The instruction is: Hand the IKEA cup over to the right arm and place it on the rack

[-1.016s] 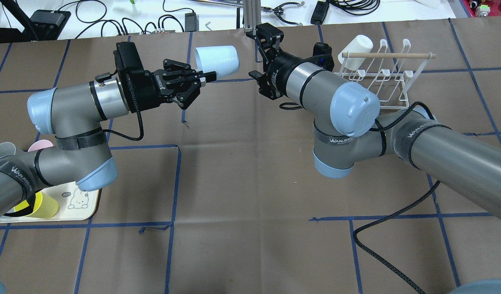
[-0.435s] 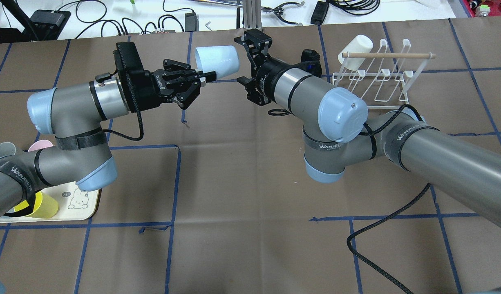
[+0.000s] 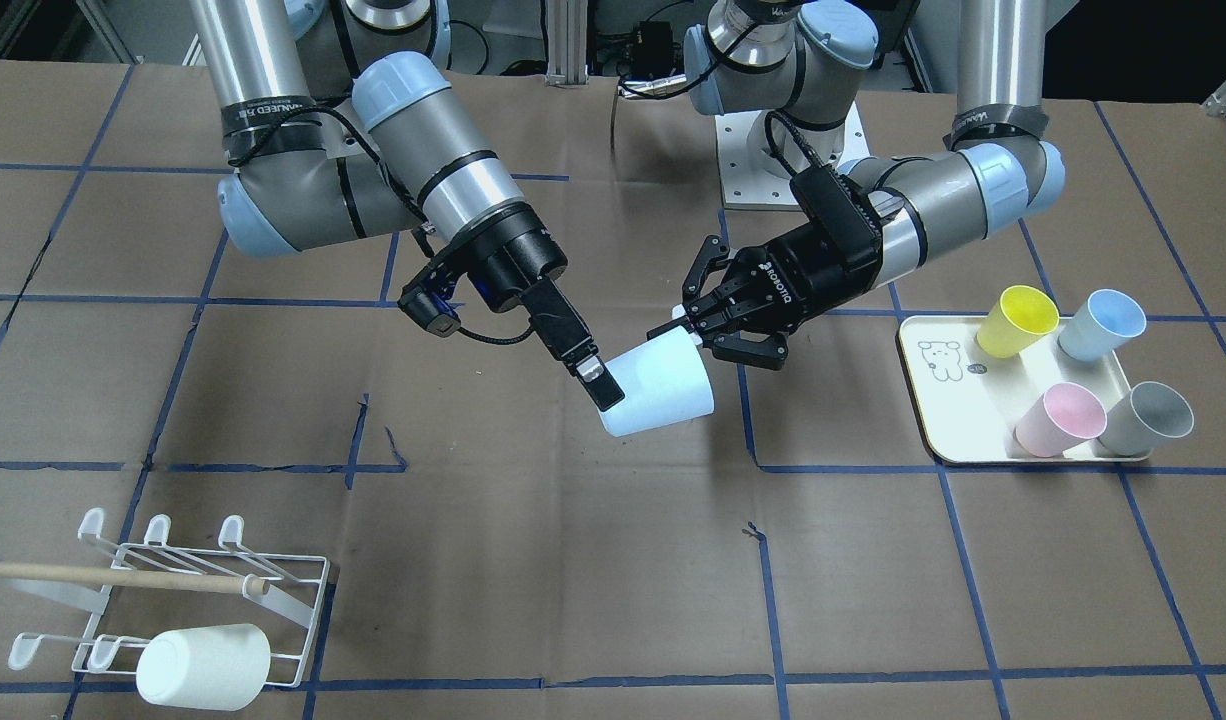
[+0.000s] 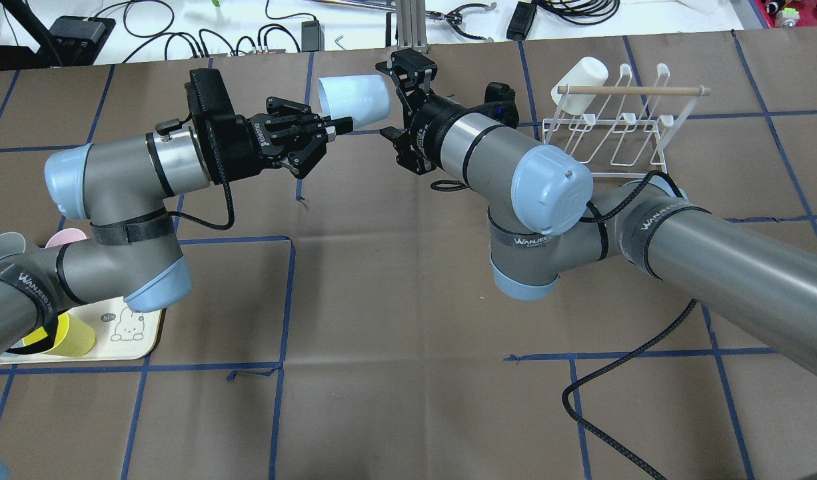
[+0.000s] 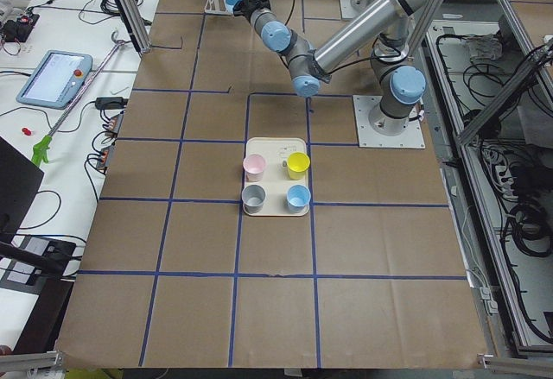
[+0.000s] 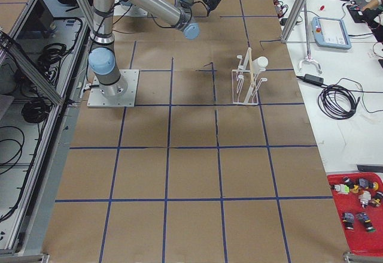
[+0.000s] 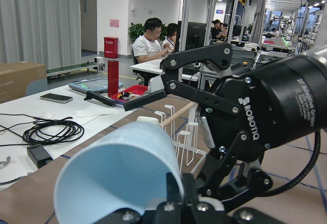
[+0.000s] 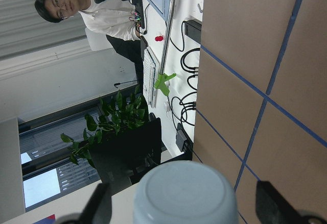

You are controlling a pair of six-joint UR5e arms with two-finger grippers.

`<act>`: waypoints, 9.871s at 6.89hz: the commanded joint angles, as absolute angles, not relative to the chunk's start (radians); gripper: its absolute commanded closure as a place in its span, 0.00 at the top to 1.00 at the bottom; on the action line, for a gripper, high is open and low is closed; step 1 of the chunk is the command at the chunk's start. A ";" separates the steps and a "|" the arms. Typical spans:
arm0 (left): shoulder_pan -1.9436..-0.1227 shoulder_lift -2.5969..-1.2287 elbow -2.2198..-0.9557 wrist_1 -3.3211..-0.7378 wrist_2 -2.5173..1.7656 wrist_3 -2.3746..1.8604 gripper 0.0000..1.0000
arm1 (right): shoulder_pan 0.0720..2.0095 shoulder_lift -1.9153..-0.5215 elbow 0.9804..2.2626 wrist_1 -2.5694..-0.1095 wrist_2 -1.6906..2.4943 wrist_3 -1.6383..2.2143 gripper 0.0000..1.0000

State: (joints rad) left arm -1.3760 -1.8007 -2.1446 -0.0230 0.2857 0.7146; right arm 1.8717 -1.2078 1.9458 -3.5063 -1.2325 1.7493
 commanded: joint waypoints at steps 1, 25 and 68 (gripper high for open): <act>-1.376 -1.801 -2.145 -0.023 0.285 0.712 0.04 | 1.891 -1.192 1.931 -3.507 -1.243 1.761 0.99; -1.382 -1.801 -1.473 -1.061 1.258 0.274 0.98 | 1.591 -1.203 1.902 -3.499 -1.192 0.845 0.22; -1.548 -1.654 -1.502 -1.466 1.586 0.020 0.99 | 1.612 -1.747 1.727 -1.724 -1.563 0.189 1.00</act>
